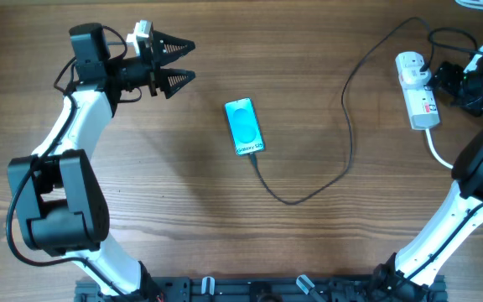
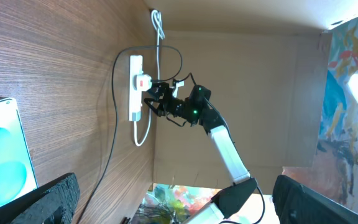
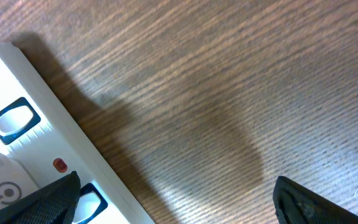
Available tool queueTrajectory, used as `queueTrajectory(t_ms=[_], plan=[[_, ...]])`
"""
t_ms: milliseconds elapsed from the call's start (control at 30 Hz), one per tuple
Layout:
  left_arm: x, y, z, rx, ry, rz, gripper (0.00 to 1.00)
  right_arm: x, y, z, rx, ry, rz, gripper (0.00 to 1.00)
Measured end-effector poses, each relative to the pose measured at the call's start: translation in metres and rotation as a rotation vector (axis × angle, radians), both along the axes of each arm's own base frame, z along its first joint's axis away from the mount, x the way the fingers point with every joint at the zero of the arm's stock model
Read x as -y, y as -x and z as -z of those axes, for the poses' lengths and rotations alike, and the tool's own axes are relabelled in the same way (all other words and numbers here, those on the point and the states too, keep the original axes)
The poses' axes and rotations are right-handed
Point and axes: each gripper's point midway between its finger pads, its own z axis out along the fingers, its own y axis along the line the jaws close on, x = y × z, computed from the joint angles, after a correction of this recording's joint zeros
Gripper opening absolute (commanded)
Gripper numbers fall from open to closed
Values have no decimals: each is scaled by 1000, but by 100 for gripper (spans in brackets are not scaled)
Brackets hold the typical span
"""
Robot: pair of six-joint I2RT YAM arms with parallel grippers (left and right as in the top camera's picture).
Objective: Plug charger to phone and switch on socket
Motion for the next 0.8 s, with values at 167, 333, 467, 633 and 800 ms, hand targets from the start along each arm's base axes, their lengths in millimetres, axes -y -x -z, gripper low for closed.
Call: queueTrajectory(t_ms=[167, 333, 467, 633, 800], plan=[[0, 0, 0, 0, 0, 0, 100, -4, 4, 0, -17, -16, -4, 100], [0, 0, 0, 0, 0, 0, 100, -7, 6, -1, -29, -22, -7, 100], [0, 0, 0, 0, 0, 0, 100, -9, 7, -2, -37, -24, -14, 100], [0, 0, 0, 0, 0, 0, 100, -11, 7, -2, -40, -25, -20, 100], [0, 0, 0, 0, 0, 0, 100, -10, 6, -3, -36, -23, -20, 100]])
